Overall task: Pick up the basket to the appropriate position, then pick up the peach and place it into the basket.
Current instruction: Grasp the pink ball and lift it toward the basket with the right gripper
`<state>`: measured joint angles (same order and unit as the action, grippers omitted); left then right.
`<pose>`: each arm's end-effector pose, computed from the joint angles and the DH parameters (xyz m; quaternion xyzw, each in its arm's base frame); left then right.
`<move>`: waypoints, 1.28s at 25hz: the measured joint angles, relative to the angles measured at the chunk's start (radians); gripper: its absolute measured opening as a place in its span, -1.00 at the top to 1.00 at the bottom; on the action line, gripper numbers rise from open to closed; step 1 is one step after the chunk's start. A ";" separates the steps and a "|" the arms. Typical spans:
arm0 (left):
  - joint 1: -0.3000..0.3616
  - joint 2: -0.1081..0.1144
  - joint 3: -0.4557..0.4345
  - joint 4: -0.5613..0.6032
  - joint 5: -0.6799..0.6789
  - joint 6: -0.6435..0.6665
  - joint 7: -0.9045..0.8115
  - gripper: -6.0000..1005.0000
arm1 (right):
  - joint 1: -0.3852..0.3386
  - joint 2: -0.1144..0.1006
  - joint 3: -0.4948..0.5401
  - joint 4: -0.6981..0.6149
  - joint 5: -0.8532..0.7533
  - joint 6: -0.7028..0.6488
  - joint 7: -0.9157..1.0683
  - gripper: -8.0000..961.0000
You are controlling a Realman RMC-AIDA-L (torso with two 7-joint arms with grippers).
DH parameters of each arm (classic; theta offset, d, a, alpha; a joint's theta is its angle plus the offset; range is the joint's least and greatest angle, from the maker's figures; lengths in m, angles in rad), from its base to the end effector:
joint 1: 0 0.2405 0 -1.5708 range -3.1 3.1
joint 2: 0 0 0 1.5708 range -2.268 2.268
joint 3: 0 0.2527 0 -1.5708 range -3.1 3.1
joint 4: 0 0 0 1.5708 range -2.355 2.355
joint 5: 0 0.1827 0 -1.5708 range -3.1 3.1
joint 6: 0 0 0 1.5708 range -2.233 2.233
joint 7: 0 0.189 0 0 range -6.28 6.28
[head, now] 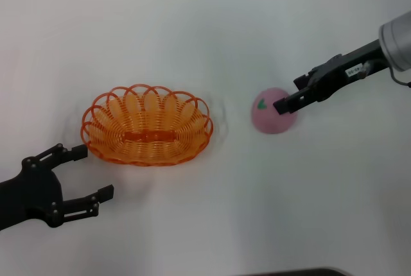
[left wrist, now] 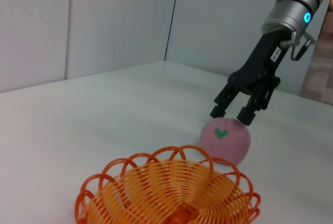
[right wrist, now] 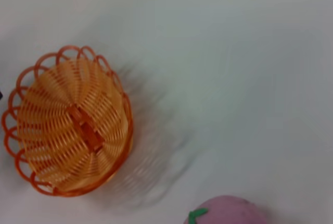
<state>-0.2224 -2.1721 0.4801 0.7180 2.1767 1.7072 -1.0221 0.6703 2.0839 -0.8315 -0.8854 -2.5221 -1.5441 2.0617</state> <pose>-0.2943 0.2174 -0.0508 -0.9363 -0.2064 -0.2252 0.1735 0.2483 0.3364 -0.0428 -0.9206 0.3786 -0.0353 0.0894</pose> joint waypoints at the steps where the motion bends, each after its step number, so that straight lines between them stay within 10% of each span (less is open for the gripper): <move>1: 0.000 0.000 0.000 0.000 0.000 0.000 -0.001 -0.86 | 0.002 0.001 -0.012 0.000 0.000 0.000 0.004 -0.85; 32: 0.000 0.000 0.000 0.001 0.000 -0.005 -0.006 -0.86 | 0.035 0.010 -0.191 0.031 0.002 0.084 0.056 -0.81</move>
<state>-0.2224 -2.1721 0.4800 0.7194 2.1766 1.7025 -1.0279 0.7051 2.0942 -1.0225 -0.8548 -2.5204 -1.4596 2.1179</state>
